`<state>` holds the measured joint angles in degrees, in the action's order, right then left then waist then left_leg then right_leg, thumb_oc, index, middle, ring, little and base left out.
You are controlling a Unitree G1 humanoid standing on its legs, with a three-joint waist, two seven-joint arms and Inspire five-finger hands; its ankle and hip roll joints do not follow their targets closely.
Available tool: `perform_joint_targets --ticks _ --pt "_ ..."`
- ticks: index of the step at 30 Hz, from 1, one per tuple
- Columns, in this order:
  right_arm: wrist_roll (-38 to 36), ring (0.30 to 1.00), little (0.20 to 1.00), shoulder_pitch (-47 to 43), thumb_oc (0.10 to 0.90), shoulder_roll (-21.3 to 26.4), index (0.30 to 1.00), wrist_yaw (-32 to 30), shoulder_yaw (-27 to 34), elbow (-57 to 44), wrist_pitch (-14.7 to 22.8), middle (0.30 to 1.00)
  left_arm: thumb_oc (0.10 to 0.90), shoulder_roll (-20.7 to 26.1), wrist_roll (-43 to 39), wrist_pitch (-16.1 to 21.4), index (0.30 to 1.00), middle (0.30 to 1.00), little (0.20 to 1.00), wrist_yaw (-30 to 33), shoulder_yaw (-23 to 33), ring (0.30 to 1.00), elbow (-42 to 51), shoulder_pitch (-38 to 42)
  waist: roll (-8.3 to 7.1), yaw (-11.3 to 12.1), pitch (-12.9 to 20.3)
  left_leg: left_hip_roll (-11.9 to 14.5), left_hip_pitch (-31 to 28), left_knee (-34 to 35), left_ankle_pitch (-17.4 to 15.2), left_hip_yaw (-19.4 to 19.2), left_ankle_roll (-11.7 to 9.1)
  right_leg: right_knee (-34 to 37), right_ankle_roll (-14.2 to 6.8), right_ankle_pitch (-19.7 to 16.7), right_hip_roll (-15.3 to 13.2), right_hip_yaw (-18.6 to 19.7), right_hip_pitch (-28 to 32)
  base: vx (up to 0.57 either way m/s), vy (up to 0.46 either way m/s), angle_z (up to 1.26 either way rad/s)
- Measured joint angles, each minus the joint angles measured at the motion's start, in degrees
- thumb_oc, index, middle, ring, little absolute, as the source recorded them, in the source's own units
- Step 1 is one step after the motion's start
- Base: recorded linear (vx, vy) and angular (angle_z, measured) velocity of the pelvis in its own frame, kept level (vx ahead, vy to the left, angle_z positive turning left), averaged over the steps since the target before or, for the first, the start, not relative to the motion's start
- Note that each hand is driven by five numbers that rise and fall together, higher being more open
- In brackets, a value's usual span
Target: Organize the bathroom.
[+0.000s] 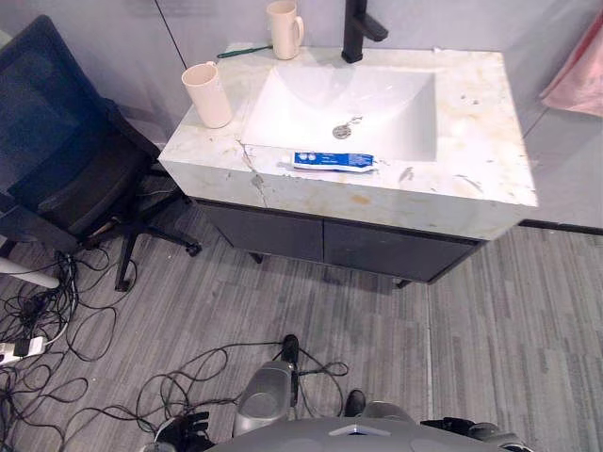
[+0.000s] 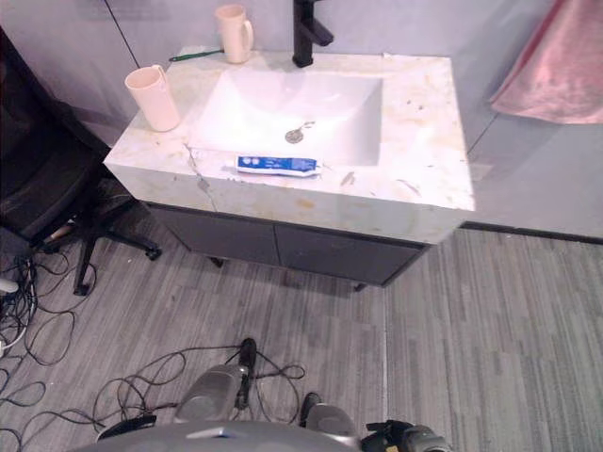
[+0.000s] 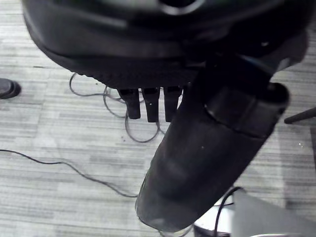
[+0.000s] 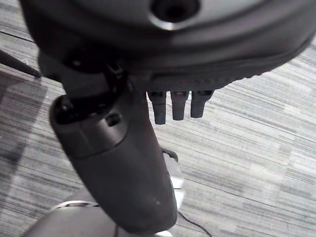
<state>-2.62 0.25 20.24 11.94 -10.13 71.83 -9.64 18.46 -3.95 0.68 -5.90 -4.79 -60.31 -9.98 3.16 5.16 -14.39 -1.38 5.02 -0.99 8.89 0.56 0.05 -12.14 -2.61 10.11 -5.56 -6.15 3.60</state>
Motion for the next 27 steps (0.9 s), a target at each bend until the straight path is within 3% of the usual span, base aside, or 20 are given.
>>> perform_joint_targets --ticks 1,2,3,4,8,10,11,12,13,14,15,17,20,21,22,23,27 --pt "0.1 0.900 0.900 -0.8 0.800 0.7 0.900 -0.1 0.4 -0.7 0.6 0.900 0.800 0.7 -0.2 0.6 0.900 0.900 0.900 0.6 0.1 0.900 2.0 1.5 0.58 0.1 -0.4 -0.9 -0.4 1.7 0.6 -0.1 0.4 -4.5 0.2 0.8 -1.7 1.3 -3.8 0.05 0.080 -0.48" --pt "0.1 0.900 0.900 -0.8 0.800 0.7 0.900 -0.1 0.4 -0.7 0.6 0.900 0.800 0.7 -0.2 0.6 0.900 0.900 0.900 0.6 0.1 0.900 2.0 1.5 0.58 0.1 -0.4 -0.9 -0.4 1.7 0.6 -0.1 0.4 -4.5 0.2 0.8 -1.7 1.3 -3.8 0.06 0.135 -0.56" --pt "0.1 0.900 0.900 -0.9 0.800 -0.3 0.900 -0.1 0.4 -0.6 0.6 0.900 0.800 3.5 -0.3 1.9 0.900 0.900 0.900 0.9 0.2 0.900 3.8 3.8 -1.46 1.0 -1.4 -3.4 -0.3 0.4 -0.1 0.1 0.8 -0.5 -1.4 -1.0 -4.4 2.0 -3.4 0.03 0.087 -0.30" --pt "0.1 0.900 0.900 -0.9 0.800 -0.2 0.900 -0.2 0.4 -0.6 0.6 0.900 0.800 4.4 -0.4 2.0 0.900 0.900 0.900 1.2 0.2 0.900 4.6 5.0 -1.60 0.9 -1.6 -4.0 0.3 -0.5 -1.0 0.2 1.1 1.3 -2.5 -1.9 -4.5 1.8 -3.0 0.03 0.087 -0.30" --pt "0.1 0.900 0.900 -0.9 0.800 -0.3 0.900 -0.4 0.6 -0.2 0.7 0.900 0.800 5.8 -0.5 2.8 0.900 0.900 0.900 1.9 1.7 0.900 5.3 6.9 -1.84 1.0 -2.4 -4.6 1.0 -2.2 -2.9 -0.5 1.6 6.3 -3.8 -5.1 -5.4 1.6 -1.0 0.05 0.085 -0.16" --pt "0.1 0.900 0.900 -1.0 0.800 -0.2 0.900 -0.7 1.0 0.2 1.4 0.900 0.800 5.8 -0.5 2.6 0.900 0.900 0.900 1.7 1.9 0.900 5.5 7.1 -1.63 0.9 -2.8 -5.2 0.9 -3.9 -6.1 -1.3 2.7 5.0 -4.3 -5.8 -5.1 1.6 -0.8 0.07 0.099 -0.39" --pt "0.1 0.900 0.900 -1.4 0.800 0.5 0.900 -0.8 1.2 0.1 1.9 0.900 0.800 5.0 -0.4 1.8 0.900 0.900 0.900 1.5 2.2 0.900 5.5 6.6 -0.13 1.6 -3.1 -3.7 -0.2 -3.1 -6.7 -0.5 4.7 -2.0 -4.4 -5.6 -4.6 1.7 -4.6 0.09 -0.018 -0.59" --pt "0.1 0.900 0.900 -1.1 0.800 0.8 0.900 -0.8 1.4 -0.7 2.7 0.900 0.800 4.8 -0.5 1.7 0.900 0.900 0.900 1.7 2.6 0.900 4.6 5.9 -0.08 1.1 -3.2 -3.5 -1.3 -2.7 -7.5 -0.9 6.1 -13.3 -3.9 -4.8 -5.2 1.6 -10.6 0.11 -0.109 -0.53" --pt "0.1 0.900 0.900 -1.1 0.800 0.7 0.900 -0.7 1.1 -0.7 2.8 0.900 0.800 4.7 -0.5 1.7 0.900 0.900 0.900 1.8 2.5 0.900 4.3 5.7 0.28 0.6 -3.4 -3.7 -2.0 -2.6 -9.0 -0.7 8.3 -18.1 -4.0 -4.1 -5.9 1.7 -13.3 0.13 -0.169 -0.28" --pt "0.1 0.900 0.900 -1.3 0.800 0.4 0.900 -0.4 0.8 -1.6 2.8 0.900 0.800 4.7 -0.9 1.6 0.900 0.900 0.900 2.0 2.4 0.900 4.2 5.2 -0.44 0.6 -3.4 -3.8 -2.6 -2.3 -9.0 -0.8 8.0 -17.1 -3.7 -2.6 -6.3 1.5 -14.7 0.07 -0.209 -0.17" --pt "0.2 0.900 0.900 -1.3 0.800 0.1 0.900 -0.1 0.4 -2.0 2.7 0.900 0.800 4.8 -1.1 1.4 0.900 0.900 0.900 2.3 2.5 0.900 4.2 4.9 -0.59 0.5 -3.4 -3.7 -2.5 -2.2 -9.0 -0.8 7.7 -10.6 -4.6 -2.6 -5.9 1.5 -15.2 0.05 -0.181 -0.06" --pt "0.5 0.900 0.900 -2.1 0.800 -0.6 0.900 0.2 -1.5 -3.2 2.5 0.900 0.800 5.1 -3.1 -0.1 0.900 0.900 0.900 2.9 3.3 0.900 5.6 5.2 -1.40 -0.2 -3.9 -3.7 -2.1 -2.6 -8.0 0.0 6.0 -4.9 -6.1 -4.6 -5.9 3.3 -16.5 0.04 -0.217 0.38" --pt "0.6 0.900 0.900 -0.9 0.800 -1.5 0.900 1.0 -1.8 -4.0 2.1 0.900 0.800 5.0 -7.2 -0.4 0.900 0.900 0.900 3.6 4.2 0.900 8.1 4.7 -2.43 0.5 -3.2 -3.5 -2.6 -1.8 -8.5 1.3 5.8 -1.2 -4.7 -6.0 -5.2 1.9 -13.8 0.02 -0.145 0.61" --pt "0.7 0.900 0.900 -0.3 0.800 -1.6 0.900 1.0 -1.7 -3.7 1.7 0.900 0.800 5.1 -7.5 -0.5 0.900 0.900 0.900 3.7 4.6 0.900 8.2 4.7 -3.34 1.1 -2.4 -3.5 -2.6 -1.6 -8.2 1.3 4.8 1.7 -4.4 -6.5 -5.1 0.5 -12.0 -0.02 -0.083 0.48" --pt "0.7 0.900 0.900 -0.5 0.800 -1.4 0.900 1.2 -1.6 -3.4 1.3 0.900 0.800 4.8 -7.8 -0.4 0.900 0.900 0.900 4.3 4.9 0.900 8.0 4.6 -3.52 1.6 -2.4 -3.4 -2.5 -1.7 -7.9 1.7 3.5 4.4 -4.0 -10.2 -4.9 -0.1 -11.0 -0.02 -0.043 0.30" --pt "0.7 0.900 0.900 -0.8 0.800 -1.0 0.900 1.1 -1.7 -2.9 1.0 0.900 0.800 4.6 -9.2 -0.5 0.900 0.900 0.900 4.8 5.2 0.900 7.9 4.0 -3.50 2.0 -2.3 -2.6 -2.4 -1.9 -7.8 2.3 2.3 6.8 -3.3 -12.6 -4.1 -1.2 -9.8 0.00 -0.030 0.17" --pt "0.0 0.900 0.900 -1.1 0.800 0.3 0.900 0.2 0.3 -3.3 1.1 0.900 0.800 4.2 -14.3 -0.3 0.900 0.900 0.900 5.2 8.5 0.900 7.8 0.2 -2.87 2.6 -2.0 0.2 -2.5 -1.9 -7.4 4.4 -0.4 12.2 -0.7 -14.4 -1.1 -4.1 -6.0 0.04 0.019 0.20"
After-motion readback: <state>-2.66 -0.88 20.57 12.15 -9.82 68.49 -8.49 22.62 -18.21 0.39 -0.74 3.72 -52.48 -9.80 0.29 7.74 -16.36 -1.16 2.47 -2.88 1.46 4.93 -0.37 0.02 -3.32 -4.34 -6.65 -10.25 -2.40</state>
